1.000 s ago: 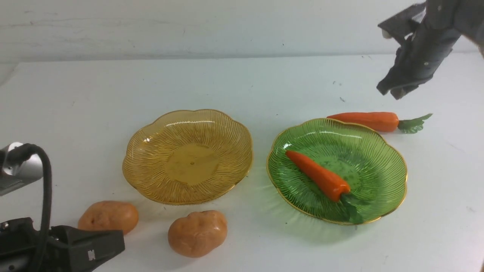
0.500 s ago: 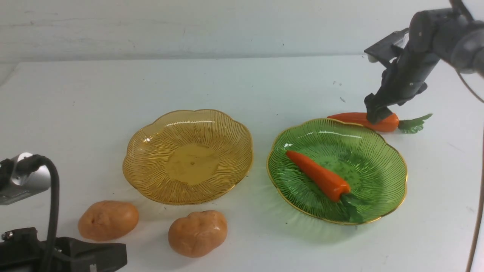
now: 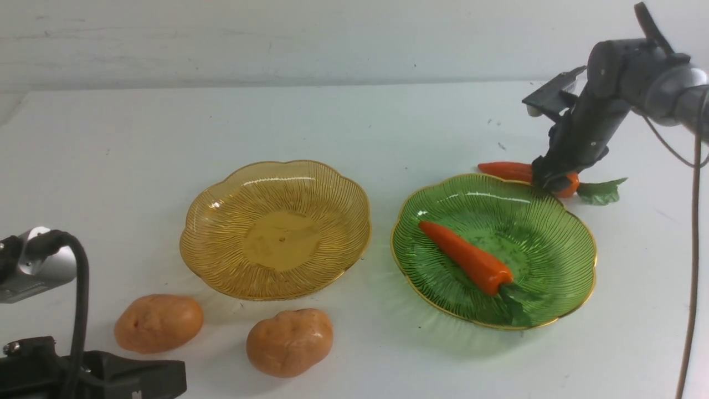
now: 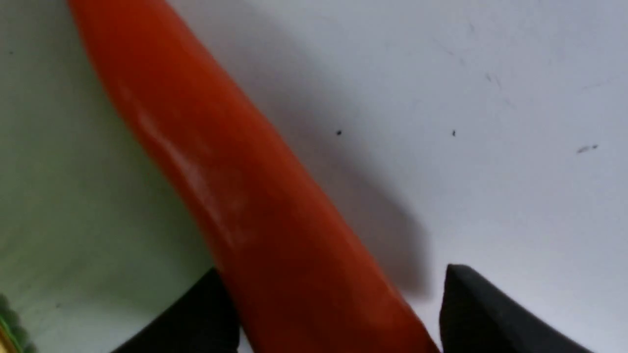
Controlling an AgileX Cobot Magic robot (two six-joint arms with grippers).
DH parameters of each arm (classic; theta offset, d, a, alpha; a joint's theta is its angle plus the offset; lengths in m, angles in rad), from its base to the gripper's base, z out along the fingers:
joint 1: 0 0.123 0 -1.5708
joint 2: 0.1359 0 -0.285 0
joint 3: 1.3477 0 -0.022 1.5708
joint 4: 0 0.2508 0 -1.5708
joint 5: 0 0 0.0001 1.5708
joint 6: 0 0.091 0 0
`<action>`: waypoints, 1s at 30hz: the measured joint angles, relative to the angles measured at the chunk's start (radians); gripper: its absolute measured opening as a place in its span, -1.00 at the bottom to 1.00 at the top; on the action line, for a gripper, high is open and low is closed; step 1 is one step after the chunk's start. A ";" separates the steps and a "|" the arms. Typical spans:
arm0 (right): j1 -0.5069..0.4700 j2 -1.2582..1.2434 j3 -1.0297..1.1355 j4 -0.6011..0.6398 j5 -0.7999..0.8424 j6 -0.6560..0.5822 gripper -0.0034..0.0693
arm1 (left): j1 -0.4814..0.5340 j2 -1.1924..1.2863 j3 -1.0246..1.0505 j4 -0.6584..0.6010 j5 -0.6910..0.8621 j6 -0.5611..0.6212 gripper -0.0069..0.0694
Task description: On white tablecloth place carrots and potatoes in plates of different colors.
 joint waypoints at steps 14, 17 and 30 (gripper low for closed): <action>0.000 -0.360 0.017 -0.062 0.061 0.352 0.08 | 0.000 0.000 0.000 0.016 0.000 0.000 -0.82; 0.020 -0.594 0.289 0.155 0.062 0.407 0.08 | 0.000 0.000 0.000 0.018 0.003 0.000 -0.82; 0.167 -0.688 0.833 0.176 -0.181 0.383 0.11 | 0.000 0.003 -0.006 0.034 0.036 0.000 -0.72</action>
